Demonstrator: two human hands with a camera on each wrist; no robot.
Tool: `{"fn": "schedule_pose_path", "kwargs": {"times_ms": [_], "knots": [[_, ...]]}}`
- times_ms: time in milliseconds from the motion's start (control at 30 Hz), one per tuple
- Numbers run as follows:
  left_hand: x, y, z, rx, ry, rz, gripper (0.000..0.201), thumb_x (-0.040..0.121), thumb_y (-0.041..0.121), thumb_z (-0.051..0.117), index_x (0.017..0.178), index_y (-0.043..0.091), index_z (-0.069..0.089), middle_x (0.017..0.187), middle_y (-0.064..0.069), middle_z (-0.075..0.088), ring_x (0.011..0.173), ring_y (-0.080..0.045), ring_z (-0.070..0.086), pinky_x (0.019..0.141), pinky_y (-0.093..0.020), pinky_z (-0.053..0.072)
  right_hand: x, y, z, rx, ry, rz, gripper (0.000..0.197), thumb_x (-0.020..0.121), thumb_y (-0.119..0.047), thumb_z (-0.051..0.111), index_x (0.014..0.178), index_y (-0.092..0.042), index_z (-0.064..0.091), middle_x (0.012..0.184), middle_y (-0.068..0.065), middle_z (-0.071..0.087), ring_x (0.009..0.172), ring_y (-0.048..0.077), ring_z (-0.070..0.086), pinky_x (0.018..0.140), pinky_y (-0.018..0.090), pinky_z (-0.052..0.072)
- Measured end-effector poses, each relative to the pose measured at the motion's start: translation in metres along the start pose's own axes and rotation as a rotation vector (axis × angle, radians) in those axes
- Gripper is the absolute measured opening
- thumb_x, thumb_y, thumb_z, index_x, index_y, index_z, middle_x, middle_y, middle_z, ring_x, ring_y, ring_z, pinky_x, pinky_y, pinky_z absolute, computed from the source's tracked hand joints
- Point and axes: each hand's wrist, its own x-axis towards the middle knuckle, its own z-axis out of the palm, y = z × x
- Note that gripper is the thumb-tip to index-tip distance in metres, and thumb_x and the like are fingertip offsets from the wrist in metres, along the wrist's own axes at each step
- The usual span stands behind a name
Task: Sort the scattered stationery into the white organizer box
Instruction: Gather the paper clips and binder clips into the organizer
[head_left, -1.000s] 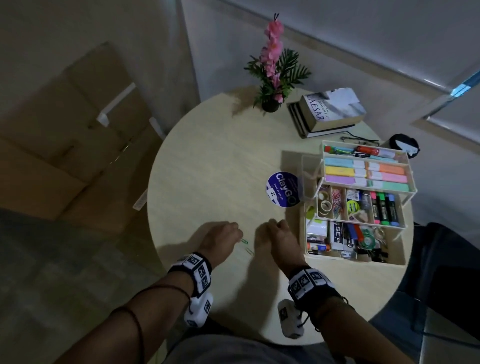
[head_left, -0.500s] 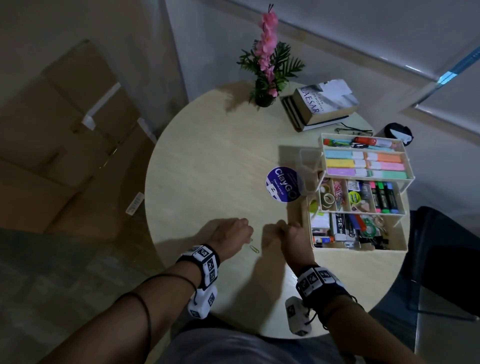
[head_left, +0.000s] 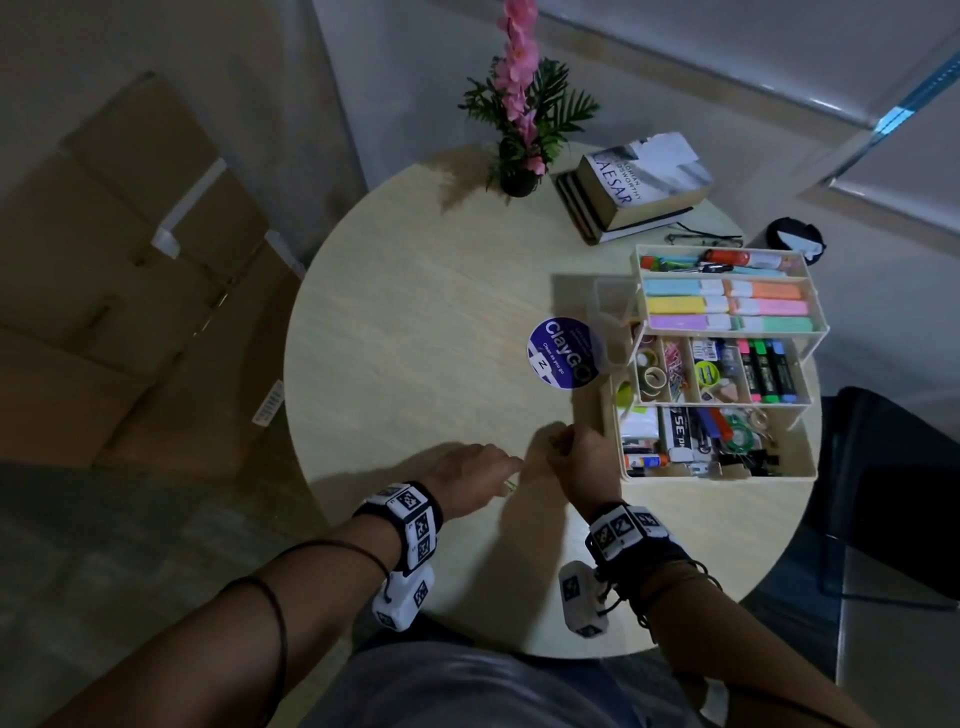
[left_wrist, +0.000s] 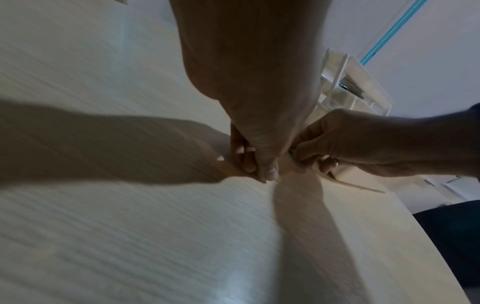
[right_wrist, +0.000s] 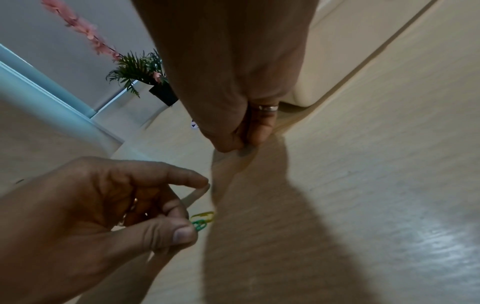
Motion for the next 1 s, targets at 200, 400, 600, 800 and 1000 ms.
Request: {"fn": "schedule_pose_path", "kwargs": {"times_ms": [200, 400, 600, 800, 1000], "knots": [[0.009, 0.014, -0.010, 0.047, -0.004, -0.085, 0.015, 0.101, 0.019, 0.063, 0.097, 0.008, 0.073, 0.107, -0.014, 0.070, 0.096, -0.033, 0.069, 0.072, -0.034, 0.046, 0.000, -0.001, -0.001, -0.067, -0.091, -0.045, 0.012, 0.085, -0.008, 0.073, 0.093, 0.000, 0.074, 0.088, 0.018, 0.073, 0.083, 0.035, 0.069, 0.065, 0.031, 0.043], [0.010, 0.024, -0.014, 0.121, -0.056, -0.123, 0.018, 0.097, 0.008, 0.063, 0.114, 0.006, 0.069, 0.122, -0.015, 0.062, 0.111, -0.035, 0.063, 0.086, -0.040, 0.050, 0.000, 0.002, -0.003, -0.158, -0.150, -0.109, 0.023, 0.087, -0.018, 0.079, 0.099, 0.000, 0.071, 0.097, 0.019, 0.072, 0.093, 0.037, 0.068, 0.070, 0.034, 0.044], [0.006, 0.033, -0.015, 0.219, -0.052, -0.081, 0.021, 0.103, 0.016, 0.050, 0.117, 0.006, 0.063, 0.123, -0.014, 0.059, 0.111, -0.032, 0.061, 0.079, -0.037, 0.044, 0.000, 0.004, -0.006, -0.269, -0.202, -0.227, 0.022, 0.093, -0.025, 0.070, 0.107, -0.008, 0.073, 0.105, 0.011, 0.071, 0.096, 0.032, 0.070, 0.070, 0.031, 0.044], [-0.003, 0.027, -0.012, 0.128, 0.011, -0.099, 0.016, 0.102, 0.016, 0.051, 0.106, 0.007, 0.063, 0.110, -0.011, 0.062, 0.099, -0.029, 0.061, 0.072, -0.033, 0.037, -0.009, 0.008, -0.002, -0.331, -0.133, -0.310, 0.029, 0.094, -0.021, 0.069, 0.116, -0.003, 0.067, 0.110, 0.017, 0.066, 0.092, 0.037, 0.069, 0.069, 0.038, 0.053], [-0.009, 0.017, -0.017, -0.256, 0.206, -0.176, 0.013, 0.092, 0.016, 0.064, 0.081, 0.012, 0.059, 0.079, -0.003, 0.062, 0.071, -0.019, 0.055, 0.066, -0.031, 0.044, -0.022, 0.009, -0.009, -0.217, -0.207, -0.400, 0.015, 0.086, -0.015, 0.070, 0.097, -0.007, 0.065, 0.092, 0.014, 0.067, 0.080, 0.036, 0.065, 0.065, 0.040, 0.045]]}}
